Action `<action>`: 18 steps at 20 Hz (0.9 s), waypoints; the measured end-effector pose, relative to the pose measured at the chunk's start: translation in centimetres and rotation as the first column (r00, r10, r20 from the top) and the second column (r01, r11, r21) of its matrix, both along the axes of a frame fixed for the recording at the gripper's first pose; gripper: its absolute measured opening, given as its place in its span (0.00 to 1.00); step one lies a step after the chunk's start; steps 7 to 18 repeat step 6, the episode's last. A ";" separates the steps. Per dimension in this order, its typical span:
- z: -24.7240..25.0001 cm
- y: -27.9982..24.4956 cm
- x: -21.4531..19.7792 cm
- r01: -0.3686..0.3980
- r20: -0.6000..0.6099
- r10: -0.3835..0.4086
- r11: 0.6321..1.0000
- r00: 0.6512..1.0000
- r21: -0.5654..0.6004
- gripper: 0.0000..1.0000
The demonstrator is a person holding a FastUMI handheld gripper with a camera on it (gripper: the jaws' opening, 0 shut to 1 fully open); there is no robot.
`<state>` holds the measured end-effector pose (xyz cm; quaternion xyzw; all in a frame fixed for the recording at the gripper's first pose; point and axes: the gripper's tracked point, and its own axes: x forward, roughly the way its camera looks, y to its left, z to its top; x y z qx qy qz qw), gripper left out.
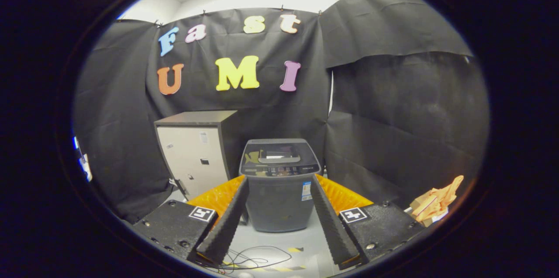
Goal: Put the clothes into the washing machine and then close the washing machine lid.
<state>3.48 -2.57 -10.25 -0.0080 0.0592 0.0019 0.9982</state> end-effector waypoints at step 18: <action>1.2 1.3 -1.4 -0.013 0.030 0.014 0.999 0.999 -0.030 0.95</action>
